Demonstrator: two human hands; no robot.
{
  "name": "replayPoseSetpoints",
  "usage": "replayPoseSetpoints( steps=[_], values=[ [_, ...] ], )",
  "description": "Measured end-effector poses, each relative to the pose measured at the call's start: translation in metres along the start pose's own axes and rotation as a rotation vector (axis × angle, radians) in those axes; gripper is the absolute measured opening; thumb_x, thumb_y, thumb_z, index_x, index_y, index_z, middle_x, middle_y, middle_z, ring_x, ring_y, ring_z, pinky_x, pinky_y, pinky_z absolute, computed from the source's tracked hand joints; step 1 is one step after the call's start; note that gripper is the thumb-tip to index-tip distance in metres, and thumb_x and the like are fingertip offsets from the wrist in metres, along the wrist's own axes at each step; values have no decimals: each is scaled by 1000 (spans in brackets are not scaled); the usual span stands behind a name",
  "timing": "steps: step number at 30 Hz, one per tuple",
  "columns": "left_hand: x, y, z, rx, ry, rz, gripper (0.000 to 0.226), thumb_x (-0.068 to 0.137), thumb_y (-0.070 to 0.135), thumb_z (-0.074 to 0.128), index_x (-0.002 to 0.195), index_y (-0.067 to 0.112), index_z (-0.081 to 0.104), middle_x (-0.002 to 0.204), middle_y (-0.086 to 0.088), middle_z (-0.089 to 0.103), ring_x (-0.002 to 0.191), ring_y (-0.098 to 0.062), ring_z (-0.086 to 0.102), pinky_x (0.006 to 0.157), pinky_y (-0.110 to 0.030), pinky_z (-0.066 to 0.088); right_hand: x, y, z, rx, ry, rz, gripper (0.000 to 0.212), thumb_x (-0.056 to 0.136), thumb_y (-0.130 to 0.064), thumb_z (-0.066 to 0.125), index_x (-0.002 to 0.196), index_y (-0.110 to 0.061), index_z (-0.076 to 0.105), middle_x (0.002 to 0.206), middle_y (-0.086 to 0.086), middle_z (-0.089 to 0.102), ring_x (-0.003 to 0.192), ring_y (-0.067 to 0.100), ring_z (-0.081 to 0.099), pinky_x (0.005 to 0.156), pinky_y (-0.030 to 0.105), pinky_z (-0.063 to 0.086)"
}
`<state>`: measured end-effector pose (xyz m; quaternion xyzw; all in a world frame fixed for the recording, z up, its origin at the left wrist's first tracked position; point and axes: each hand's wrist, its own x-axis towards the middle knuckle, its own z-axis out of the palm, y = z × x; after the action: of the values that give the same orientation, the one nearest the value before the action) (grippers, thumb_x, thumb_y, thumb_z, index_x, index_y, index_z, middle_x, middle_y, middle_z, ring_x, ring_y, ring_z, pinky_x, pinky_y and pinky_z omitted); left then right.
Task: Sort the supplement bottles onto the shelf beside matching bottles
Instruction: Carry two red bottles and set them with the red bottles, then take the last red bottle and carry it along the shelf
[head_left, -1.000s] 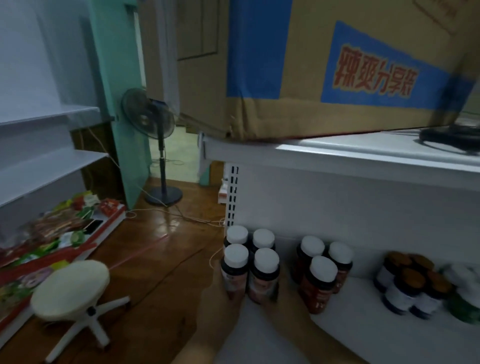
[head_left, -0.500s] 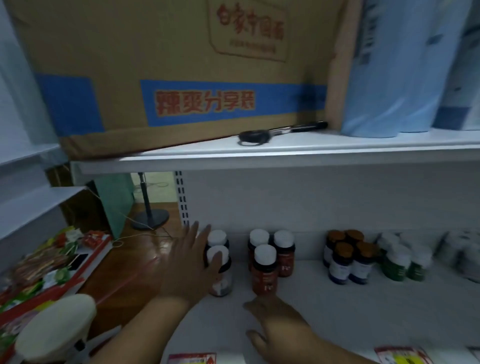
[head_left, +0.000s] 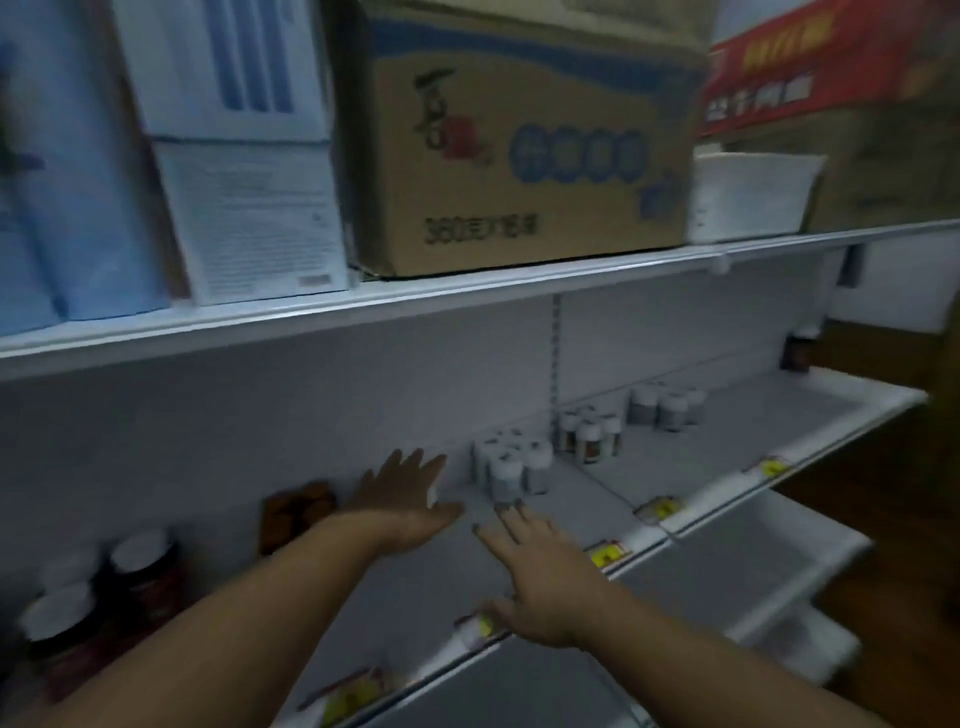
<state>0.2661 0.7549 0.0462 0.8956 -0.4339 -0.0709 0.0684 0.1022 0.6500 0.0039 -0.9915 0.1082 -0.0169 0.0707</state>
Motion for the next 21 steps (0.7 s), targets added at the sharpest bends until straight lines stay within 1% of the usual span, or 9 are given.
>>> replayPoseSetpoints(
  steps=[3,5,7,8,11,13,15,19,21],
  values=[
    [40,74,13,18,-10,115,77,86,64,37,148,32,4,160,4,-2,147,-21,-3,120,-43,8,-29,71,-12,-4,17,145,76,89,-54,44,149,-27,6,160,6,-4,147,26,-4,119,48,2],
    [67,117,24,6,-7,211,77,85,63,39,148,31,8,160,0,2,147,-23,2,120,-42,11,-45,114,-17,-30,40,226,78,86,-59,44,149,-28,10,160,6,2,147,25,-2,119,48,2],
    [94,159,36,-17,-15,336,80,80,66,41,147,34,11,160,-2,5,146,-25,7,120,-41,14,-60,154,-20,-53,52,288,80,84,-61,46,149,-29,12,160,5,6,147,24,-3,118,48,-1],
    [108,179,43,-25,-31,379,81,78,68,41,147,36,11,160,-1,4,146,-25,6,120,-41,13,-67,173,-21,-56,53,313,79,84,-60,46,149,-29,12,160,4,7,147,25,-4,117,48,-2],
    [156,240,61,-43,-109,409,80,83,66,41,148,31,10,160,0,0,147,-22,-3,121,-41,6,-80,231,-26,-72,10,399,77,86,-58,45,148,-29,10,160,4,6,147,26,-8,117,49,-1],
    [191,277,72,-73,-94,472,80,83,65,42,148,30,11,160,0,2,147,-21,-1,120,-40,8,-82,272,-29,-112,-44,458,79,86,-58,46,148,-28,9,160,5,4,146,27,-9,117,51,-1],
    [226,311,82,-85,-96,538,80,82,66,42,147,30,13,160,1,4,147,-21,1,120,-40,10,-82,314,-34,-117,-61,532,79,85,-56,48,149,-27,9,160,5,4,147,26,-6,117,51,1],
    [296,378,90,21,-185,609,81,81,65,44,147,28,15,160,-4,6,147,-25,1,120,-43,11,-89,388,-49,-56,-61,665,80,86,-54,49,149,-29,6,160,6,4,147,25,-3,117,48,5],
    [325,416,90,-17,-203,646,80,82,60,47,147,26,17,159,-4,8,147,-25,3,120,-43,13,-97,422,-55,-25,-44,725,80,86,-55,48,149,-31,5,160,6,5,147,26,-3,117,47,7]
  ],
)
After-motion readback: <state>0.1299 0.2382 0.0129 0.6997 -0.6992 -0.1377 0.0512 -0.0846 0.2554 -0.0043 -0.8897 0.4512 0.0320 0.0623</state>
